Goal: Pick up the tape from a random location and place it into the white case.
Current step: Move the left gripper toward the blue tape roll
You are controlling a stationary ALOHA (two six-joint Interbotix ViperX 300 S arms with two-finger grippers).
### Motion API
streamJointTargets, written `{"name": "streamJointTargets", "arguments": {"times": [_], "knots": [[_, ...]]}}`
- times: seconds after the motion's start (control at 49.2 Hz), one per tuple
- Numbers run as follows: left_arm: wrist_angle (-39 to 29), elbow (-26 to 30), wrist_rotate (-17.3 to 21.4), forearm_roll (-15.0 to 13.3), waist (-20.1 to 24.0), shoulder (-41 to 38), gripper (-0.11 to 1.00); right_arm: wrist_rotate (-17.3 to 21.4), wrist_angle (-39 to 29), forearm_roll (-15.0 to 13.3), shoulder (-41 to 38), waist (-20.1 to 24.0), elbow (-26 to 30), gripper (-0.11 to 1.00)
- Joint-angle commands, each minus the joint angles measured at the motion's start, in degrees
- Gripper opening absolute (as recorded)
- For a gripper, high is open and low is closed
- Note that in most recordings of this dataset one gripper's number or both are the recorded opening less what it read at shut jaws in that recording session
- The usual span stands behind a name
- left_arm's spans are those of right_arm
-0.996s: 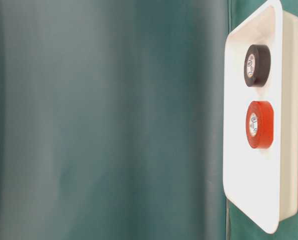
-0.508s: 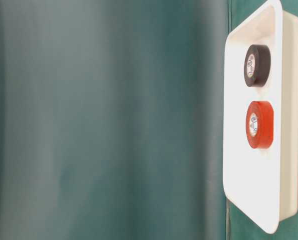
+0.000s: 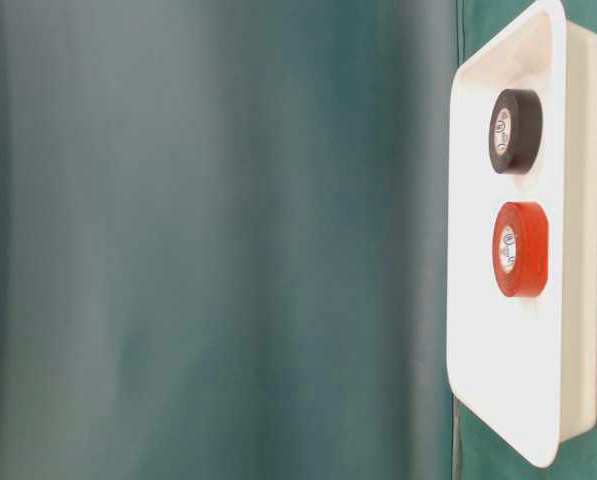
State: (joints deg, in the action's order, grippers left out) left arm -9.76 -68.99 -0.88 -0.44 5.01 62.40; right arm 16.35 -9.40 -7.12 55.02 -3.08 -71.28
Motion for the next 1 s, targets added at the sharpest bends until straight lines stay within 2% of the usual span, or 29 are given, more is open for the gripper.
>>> {"name": "streamJointTargets", "arguments": {"times": [0.0, 0.366, 0.61, 0.752, 0.975], "knots": [[0.3, 1.1, -0.1, -0.1, -1.3, -0.5, 0.98, 0.1, 0.4, 0.2, 0.0, 0.2, 1.0, 0.77], [0.6, 1.2, 0.0, -0.1, -12.7, -0.7, 0.98, 0.1, -0.1, 0.2, 0.0, 0.2, 1.3, 0.77], [1.4, 1.3, 0.0, -0.1, -12.7, -0.8, 0.98, 0.0, -0.1, 0.2, 0.0, 0.2, 1.7, 0.77], [6.1, 1.3, 0.0, -0.1, -12.7, -1.8, 0.98, 0.0, -0.2, 0.2, 0.0, 0.2, 1.8, 0.77], [13.0, 3.3, 0.1, -0.1, -13.1, -11.3, 0.98, -0.1, -0.2, 0.0, -0.1, 0.2, 2.0, 0.77]]}}
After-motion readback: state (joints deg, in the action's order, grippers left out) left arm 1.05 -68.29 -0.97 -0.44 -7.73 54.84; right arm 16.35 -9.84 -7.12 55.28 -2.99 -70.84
